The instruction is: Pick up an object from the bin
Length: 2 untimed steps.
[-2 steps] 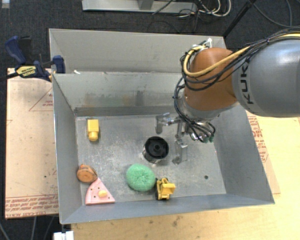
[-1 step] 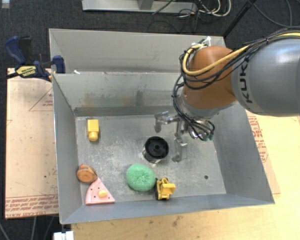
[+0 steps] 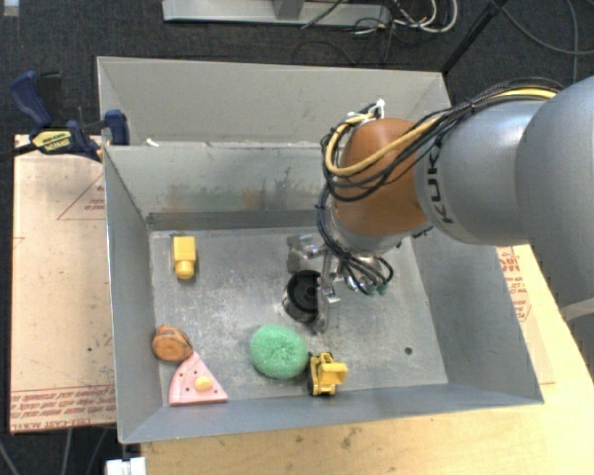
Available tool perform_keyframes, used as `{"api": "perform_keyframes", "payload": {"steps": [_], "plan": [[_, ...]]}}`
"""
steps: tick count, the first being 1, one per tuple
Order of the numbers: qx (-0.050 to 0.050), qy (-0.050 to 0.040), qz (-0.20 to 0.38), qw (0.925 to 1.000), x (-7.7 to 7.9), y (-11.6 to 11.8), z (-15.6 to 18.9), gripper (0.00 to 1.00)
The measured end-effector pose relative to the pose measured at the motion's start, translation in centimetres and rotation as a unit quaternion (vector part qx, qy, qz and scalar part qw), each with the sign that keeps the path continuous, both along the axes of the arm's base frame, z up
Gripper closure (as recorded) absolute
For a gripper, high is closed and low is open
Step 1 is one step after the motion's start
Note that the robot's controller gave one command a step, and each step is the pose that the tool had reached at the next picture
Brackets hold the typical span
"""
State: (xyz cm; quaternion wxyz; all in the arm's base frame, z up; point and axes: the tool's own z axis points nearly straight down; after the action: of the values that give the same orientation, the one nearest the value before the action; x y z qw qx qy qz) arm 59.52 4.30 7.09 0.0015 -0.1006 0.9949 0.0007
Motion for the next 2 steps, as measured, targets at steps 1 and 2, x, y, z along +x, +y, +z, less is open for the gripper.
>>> {"api": "perform_keyframes", "payload": {"steps": [1, 2], "plan": [[0.000, -0.0011, 0.121, 0.9926, 1.18, 0.41, -0.03, 1.00], [0.000, -0.0011, 0.121, 0.9926, 1.18, 0.41, -0.03, 1.00]]}}
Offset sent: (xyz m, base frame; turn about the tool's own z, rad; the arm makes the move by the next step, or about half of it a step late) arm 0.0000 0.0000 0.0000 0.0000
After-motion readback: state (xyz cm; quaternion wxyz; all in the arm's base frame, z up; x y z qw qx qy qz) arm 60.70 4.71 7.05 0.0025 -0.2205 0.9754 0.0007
